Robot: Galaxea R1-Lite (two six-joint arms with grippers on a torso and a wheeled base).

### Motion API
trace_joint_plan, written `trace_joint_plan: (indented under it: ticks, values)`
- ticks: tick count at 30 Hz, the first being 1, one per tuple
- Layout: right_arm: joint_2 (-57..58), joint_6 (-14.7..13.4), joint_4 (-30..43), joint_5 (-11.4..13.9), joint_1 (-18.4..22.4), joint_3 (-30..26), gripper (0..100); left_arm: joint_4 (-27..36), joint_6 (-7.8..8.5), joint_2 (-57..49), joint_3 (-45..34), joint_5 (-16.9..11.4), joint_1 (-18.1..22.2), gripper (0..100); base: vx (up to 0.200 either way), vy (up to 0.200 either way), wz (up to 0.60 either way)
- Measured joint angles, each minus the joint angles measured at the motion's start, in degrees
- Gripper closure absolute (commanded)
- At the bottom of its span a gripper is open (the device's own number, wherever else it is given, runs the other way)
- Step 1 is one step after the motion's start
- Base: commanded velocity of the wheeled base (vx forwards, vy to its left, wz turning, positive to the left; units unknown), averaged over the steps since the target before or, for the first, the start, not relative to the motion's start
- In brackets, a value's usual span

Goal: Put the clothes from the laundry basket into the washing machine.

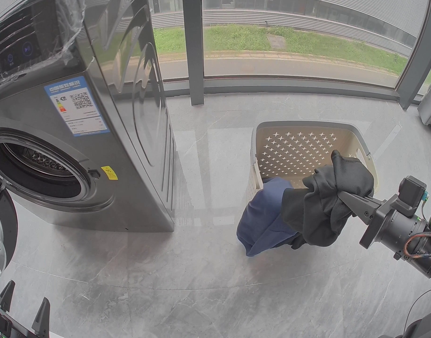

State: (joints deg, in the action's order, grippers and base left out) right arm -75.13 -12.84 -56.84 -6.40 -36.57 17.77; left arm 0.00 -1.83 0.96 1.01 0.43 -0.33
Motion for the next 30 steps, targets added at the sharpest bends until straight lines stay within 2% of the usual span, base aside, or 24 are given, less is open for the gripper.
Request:
trace_joint_plan:
  ticks: [6,15,21,30]
  values:
    - [0.0,0.0,0.0,0.0,0.0,0.0,100,0.0,0.02,0.0,0.0,0.0,0.0,0,0.0,0.0,0.0]
    - [-0.1,0.0,0.0,0.0,0.0,0.0,100,0.0,0.02,0.0,0.0,0.0,0.0,0,-0.2,0.0,0.0]
    - [-0.1,0.0,0.1,0.0,0.0,-0.1,100,0.0,0.06,0.0,0.0,0.0,0.0,0,0.0,0.0,0.0]
    - [-0.1,0.0,0.1,-0.1,0.0,-0.1,100,0.0,0.09,0.0,0.0,0.0,0.0,0,0.0,0.2,0.0]
